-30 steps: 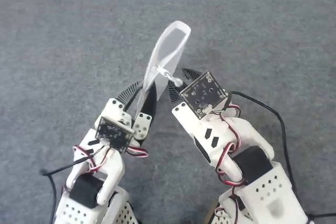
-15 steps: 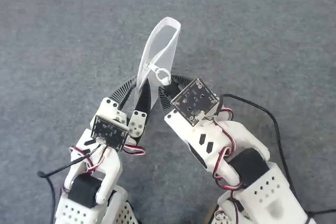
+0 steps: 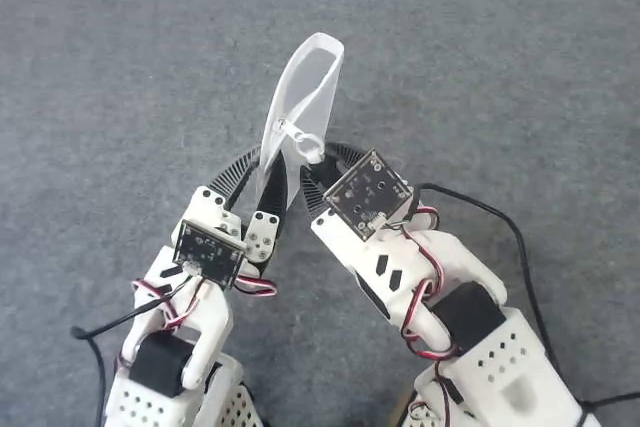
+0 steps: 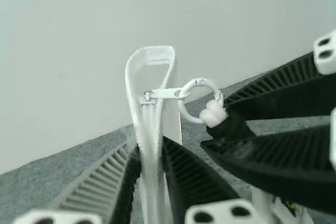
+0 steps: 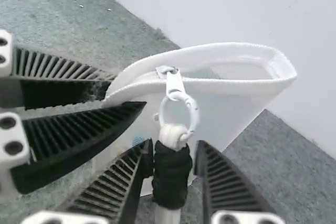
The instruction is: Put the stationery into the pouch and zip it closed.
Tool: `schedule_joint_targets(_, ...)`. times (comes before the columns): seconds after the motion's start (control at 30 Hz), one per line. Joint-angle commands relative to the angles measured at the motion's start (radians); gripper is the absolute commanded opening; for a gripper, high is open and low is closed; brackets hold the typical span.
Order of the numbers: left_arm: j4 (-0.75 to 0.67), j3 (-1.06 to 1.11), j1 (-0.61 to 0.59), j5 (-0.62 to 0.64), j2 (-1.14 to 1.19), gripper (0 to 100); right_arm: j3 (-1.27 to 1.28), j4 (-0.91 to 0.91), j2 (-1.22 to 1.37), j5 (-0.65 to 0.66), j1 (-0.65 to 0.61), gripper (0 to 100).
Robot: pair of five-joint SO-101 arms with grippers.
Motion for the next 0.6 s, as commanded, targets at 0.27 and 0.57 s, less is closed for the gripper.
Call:
schedule_joint_targets(0.27,0.005,-0.048,-0.011,0.002,-0.018,1,-0.006,-0.074,-0.027,-0.051,-0.008,20.3)
schedule_joint_targets(0.57,0.005,-0.048,-0.011,0.002,-0.018,1,0.032,-0.177,-0.028,-0.087,-0.01,20.2)
